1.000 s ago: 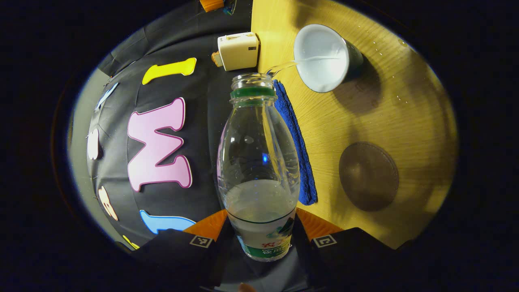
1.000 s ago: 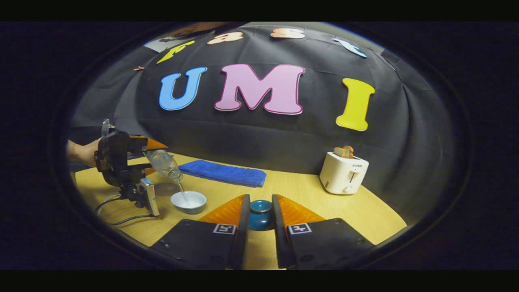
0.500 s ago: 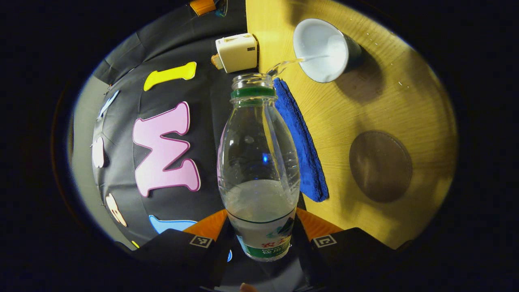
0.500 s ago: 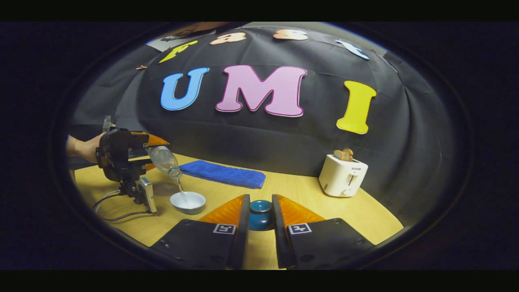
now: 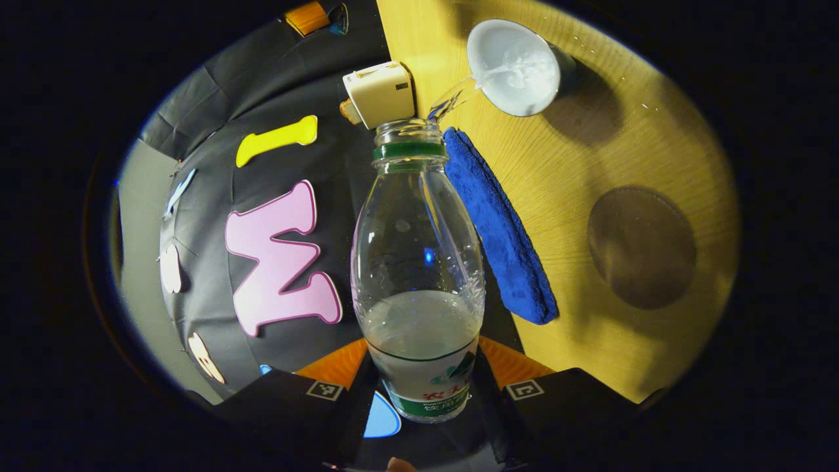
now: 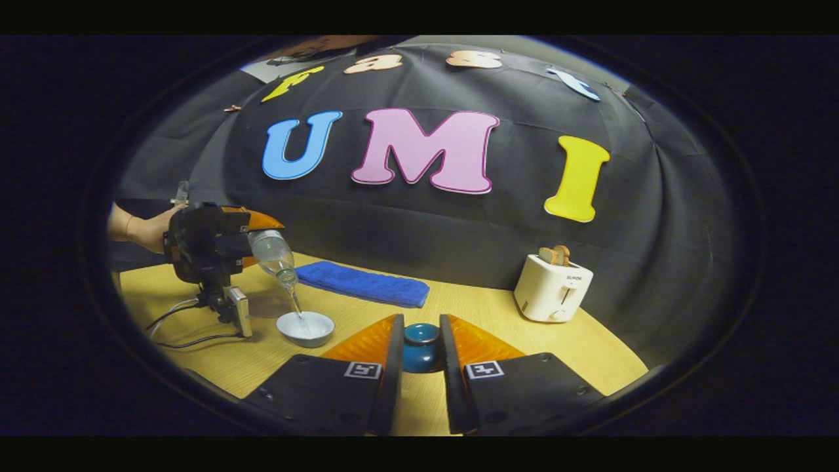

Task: Open the teacup lid with one hand, grasp the water bottle and pour water into the teacup with the other hand; after pouring, place the water bottle on the coaster and then close the teacup lid.

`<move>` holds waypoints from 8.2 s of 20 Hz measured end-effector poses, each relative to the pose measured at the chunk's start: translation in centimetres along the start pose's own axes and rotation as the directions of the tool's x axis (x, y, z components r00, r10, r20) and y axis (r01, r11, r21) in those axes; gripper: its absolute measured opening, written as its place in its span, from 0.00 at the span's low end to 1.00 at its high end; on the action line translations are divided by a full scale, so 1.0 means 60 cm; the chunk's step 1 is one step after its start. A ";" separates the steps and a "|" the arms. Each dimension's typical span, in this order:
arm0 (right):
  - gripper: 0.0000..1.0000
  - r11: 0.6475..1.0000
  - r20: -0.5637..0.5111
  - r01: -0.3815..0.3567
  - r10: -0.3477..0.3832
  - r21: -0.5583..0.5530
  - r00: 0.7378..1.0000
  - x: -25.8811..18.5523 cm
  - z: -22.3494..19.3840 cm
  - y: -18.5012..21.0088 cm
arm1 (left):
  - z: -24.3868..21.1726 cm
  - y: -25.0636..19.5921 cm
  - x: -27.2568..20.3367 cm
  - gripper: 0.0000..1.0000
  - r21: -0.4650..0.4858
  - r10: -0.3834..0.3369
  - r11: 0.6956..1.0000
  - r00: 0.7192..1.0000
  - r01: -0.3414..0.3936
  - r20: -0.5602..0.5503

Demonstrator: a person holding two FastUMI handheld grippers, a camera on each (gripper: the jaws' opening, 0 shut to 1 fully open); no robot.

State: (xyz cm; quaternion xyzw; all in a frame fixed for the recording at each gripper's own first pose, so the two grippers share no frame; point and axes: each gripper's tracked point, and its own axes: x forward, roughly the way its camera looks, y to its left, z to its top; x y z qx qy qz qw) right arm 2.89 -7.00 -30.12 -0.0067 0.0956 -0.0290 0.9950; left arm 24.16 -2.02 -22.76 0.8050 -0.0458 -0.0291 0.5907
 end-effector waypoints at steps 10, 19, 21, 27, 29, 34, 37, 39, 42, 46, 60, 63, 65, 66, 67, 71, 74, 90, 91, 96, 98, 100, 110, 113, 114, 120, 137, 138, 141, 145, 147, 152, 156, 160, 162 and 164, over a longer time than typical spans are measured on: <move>0.36 1.000 0.012 0.007 -0.007 -0.009 1.000 0.000 0.009 -0.002 | 0.002 0.042 0.007 0.74 0.078 0.106 0.991 0.994 -0.108 0.023; 0.36 0.998 0.020 -0.016 0.017 -0.065 1.000 0.003 0.012 0.012 | 0.036 0.108 0.023 0.74 0.203 0.243 0.939 0.953 -0.277 0.180; 0.36 0.997 0.027 -0.027 0.029 -0.073 0.999 0.002 0.017 0.018 | 0.036 0.131 0.022 0.74 0.211 0.309 0.914 0.931 -0.347 0.196; 0.36 0.997 0.037 -0.036 0.038 -0.069 0.999 0.002 0.023 0.023 | 0.057 0.172 0.013 0.74 0.224 0.408 0.856 0.874 -0.467 0.263; 0.36 0.997 0.039 -0.034 0.037 -0.070 0.999 0.002 0.025 0.023 | 0.054 0.172 0.018 0.74 0.233 0.405 0.854 0.875 -0.465 0.264; 0.32 0.997 0.043 -0.039 0.041 -0.067 0.998 0.001 0.028 0.025 | 0.055 0.168 0.021 0.74 0.240 0.389 0.860 0.884 -0.450 0.260; 0.36 0.997 0.044 -0.040 0.043 -0.061 0.998 0.002 0.029 0.026 | 0.050 0.162 0.025 0.75 0.233 0.368 0.877 0.899 -0.421 0.238; 0.32 0.997 0.041 -0.041 0.043 -0.060 0.998 0.003 0.028 0.026 | 0.046 0.156 0.026 0.75 0.196 0.345 0.902 0.914 -0.386 0.212; 0.36 0.998 0.037 -0.041 0.043 -0.055 0.998 0.005 0.027 0.026 | 0.034 0.154 0.016 0.74 -0.027 0.279 0.960 0.948 -0.278 0.152; 0.32 0.998 0.036 -0.043 0.045 -0.043 0.998 0.006 0.027 0.027 | 0.018 0.159 0.000 0.74 -0.430 0.207 0.889 0.976 -0.157 0.071; 0.36 0.999 0.026 -0.049 0.050 -0.020 0.998 0.021 0.025 0.034 | 0.065 0.110 0.026 0.74 -0.959 -0.069 -0.276 0.995 0.057 0.079; 0.36 0.998 0.025 -0.052 0.053 -0.023 0.998 0.022 0.024 0.038 | 0.080 0.108 0.026 0.75 -0.922 -0.102 -0.384 0.991 0.043 0.088; 0.36 0.998 0.023 -0.054 0.054 -0.027 0.998 0.021 0.023 0.039 | 0.095 0.097 0.028 0.75 -0.907 -0.137 -0.420 0.986 0.031 0.098; 0.36 0.998 0.022 -0.055 0.055 -0.029 0.998 0.020 0.023 0.040 | 0.100 0.086 0.030 0.75 -0.902 -0.158 -0.431 0.982 0.028 0.106; 0.36 0.998 0.022 -0.055 0.055 -0.029 0.998 0.019 0.023 0.040 | 0.103 0.083 0.027 0.75 -0.899 -0.174 -0.437 0.979 0.020 0.106; 0.36 0.998 0.020 -0.058 0.058 -0.019 0.998 0.018 0.020 0.044 | 0.116 0.056 0.019 0.76 -0.892 -0.182 -0.451 0.975 0.033 0.128; 0.36 0.998 0.018 -0.059 0.060 -0.019 0.998 0.017 0.021 0.050 | 0.121 0.041 0.030 0.76 -0.898 -0.198 -0.439 0.973 0.020 0.119; 0.36 0.990 0.021 -0.131 0.130 0.061 0.991 0.035 0.017 0.119 | 0.151 0.014 0.006 0.88 -0.897 -0.245 -0.440 0.955 0.042 0.166; 0.27 0.987 0.024 -0.145 0.144 0.071 0.989 0.040 0.015 0.132 | 0.155 0.012 0.000 0.88 -0.898 -0.249 -0.437 0.953 0.048 0.172; 0.32 0.968 0.022 -0.212 0.211 0.134 0.977 0.072 0.005 0.198 | 0.152 0.002 -0.031 0.88 -0.892 -0.269 -0.449 0.945 0.047 0.185; 0.27 0.964 0.018 -0.222 0.222 0.148 0.975 0.085 0.000 0.211 | 0.148 -0.005 -0.051 0.88 -0.892 -0.283 -0.450 0.941 0.041 0.186; 0.32 0.961 0.008 -0.228 0.230 0.159 0.973 0.099 -0.010 0.225 | 0.142 -0.012 -0.074 0.88 -0.892 -0.294 -0.451 0.938 0.036 0.186; 0.32 0.959 -0.052 -0.236 0.246 0.158 0.968 0.137 -0.063 0.255 | 0.123 0.015 -0.140 0.88 -0.890 -0.255 -0.456 0.955 0.018 0.150; 0.36 0.960 -0.064 -0.233 0.245 0.154 0.967 0.140 -0.069 0.256 | 0.124 0.024 -0.145 0.88 -0.896 -0.246 -0.444 0.958 0.021 0.145; 0.32 0.961 -0.066 -0.233 0.245 0.151 0.967 0.141 -0.070 0.256 | 0.125 0.028 -0.145 0.88 -0.897 -0.243 -0.442 0.959 0.026 0.148; 0.32 0.968 -0.107 -0.222 0.235 0.120 0.966 0.142 -0.085 0.259 | 0.123 0.038 -0.141 0.88 -0.897 -0.229 -0.440 0.962 0.036 0.151; 0.99 0.977 0.004 -0.169 0.170 0.130 0.985 0.056 0.107 0.182 | 0.063 0.153 -0.185 0.87 -0.895 -0.211 -0.439 0.977 -0.074 0.022; 0.99 0.977 0.009 -0.174 0.174 0.120 0.985 0.047 0.131 0.180 | 0.058 0.171 -0.191 0.88 -0.903 -0.207 -0.423 0.978 -0.075 0.016; 0.99 0.979 0.029 -0.185 0.183 0.088 0.983 0.019 0.205 0.161 | 0.050 0.233 -0.210 0.88 -0.919 -0.195 -0.389 0.981 -0.068 0.010; 0.99 0.981 0.066 -0.179 0.174 0.070 0.983 -0.027 0.305 0.132 | 0.042 0.315 -0.236 0.88 -0.911 -0.176 -0.408 0.984 -0.059 0.015; 0.99 0.981 0.082 -0.180 0.174 0.076 0.981 -0.054 0.344 0.123 | 0.028 0.359 -0.250 0.87 -0.908 -0.174 -0.413 0.985 -0.075 -0.002; 0.98 0.973 0.118 -0.209 0.197 0.094 0.973 -0.110 0.407 0.109 | 0.002 0.437 -0.287 0.88 -0.883 -0.167 -0.455 0.985 -0.116 -0.044; 0.98 0.962 0.116 -0.257 0.246 0.092 0.962 -0.133 0.418 0.107 | -0.008 0.460 -0.313 0.87 -0.878 -0.165 -0.452 0.982 -0.159 -0.093; 0.98 0.955 0.122 -0.286 0.275 0.076 0.954 -0.148 0.416 0.108 | -0.010 0.463 -0.331 0.88 -0.890 -0.159 -0.414 0.978 -0.192 -0.136; 0.98 0.950 0.126 -0.300 0.289 0.080 0.949 -0.154 0.415 0.112 | -0.009 0.462 -0.340 0.88 -0.895 -0.159 -0.395 0.975 -0.206 -0.154; 0.98 0.951 0.132 -0.301 0.291 0.065 0.948 -0.158 0.414 0.109 | -0.003 0.464 -0.346 0.87 -0.895 -0.162 -0.394 0.974 -0.209 -0.157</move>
